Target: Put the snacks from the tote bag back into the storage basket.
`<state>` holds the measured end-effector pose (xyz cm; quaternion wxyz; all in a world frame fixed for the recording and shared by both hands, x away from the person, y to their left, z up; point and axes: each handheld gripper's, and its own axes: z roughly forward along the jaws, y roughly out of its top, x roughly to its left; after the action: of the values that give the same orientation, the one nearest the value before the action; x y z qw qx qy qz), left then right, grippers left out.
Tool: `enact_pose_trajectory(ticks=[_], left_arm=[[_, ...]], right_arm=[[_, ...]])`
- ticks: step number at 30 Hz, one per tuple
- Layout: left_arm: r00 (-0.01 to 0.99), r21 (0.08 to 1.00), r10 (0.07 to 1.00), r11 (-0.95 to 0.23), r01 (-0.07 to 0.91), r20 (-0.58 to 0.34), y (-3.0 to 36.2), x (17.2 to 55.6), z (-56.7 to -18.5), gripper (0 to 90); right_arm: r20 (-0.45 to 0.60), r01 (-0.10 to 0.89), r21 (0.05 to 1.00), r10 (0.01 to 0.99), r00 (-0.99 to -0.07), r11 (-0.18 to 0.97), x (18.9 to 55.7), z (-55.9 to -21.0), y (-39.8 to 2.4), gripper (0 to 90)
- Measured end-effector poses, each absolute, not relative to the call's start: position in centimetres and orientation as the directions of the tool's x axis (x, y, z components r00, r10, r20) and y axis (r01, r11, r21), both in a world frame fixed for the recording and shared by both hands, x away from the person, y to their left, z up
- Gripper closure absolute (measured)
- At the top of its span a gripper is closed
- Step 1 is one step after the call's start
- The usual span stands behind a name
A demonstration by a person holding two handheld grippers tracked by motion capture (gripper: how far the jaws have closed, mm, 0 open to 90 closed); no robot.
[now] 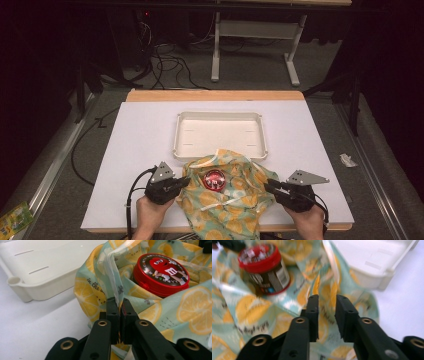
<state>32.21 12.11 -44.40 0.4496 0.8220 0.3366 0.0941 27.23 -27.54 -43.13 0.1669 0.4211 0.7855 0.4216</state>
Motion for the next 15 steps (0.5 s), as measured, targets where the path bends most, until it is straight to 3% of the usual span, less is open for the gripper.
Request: enact_pose_trajectory(ticks=[8, 15], left_arm=[[0.759, 0.803, 0.633, -0.370, 0.467, -0.150, 11.8, 32.3, -44.4, 87.6], [0.759, 0.804, 0.635, -0.370, 0.466, -0.147, 12.1, 32.2, -44.2, 87.5]], right_arm=[[0.041, 0.467, 0.814, 0.769, -0.638, 0.345, 28.1, -40.8, -25.4, 80.2], [0.027, 0.483, 0.762, 0.724, -0.689, 0.431, 30.1, -41.9, -21.5, 82.5]])
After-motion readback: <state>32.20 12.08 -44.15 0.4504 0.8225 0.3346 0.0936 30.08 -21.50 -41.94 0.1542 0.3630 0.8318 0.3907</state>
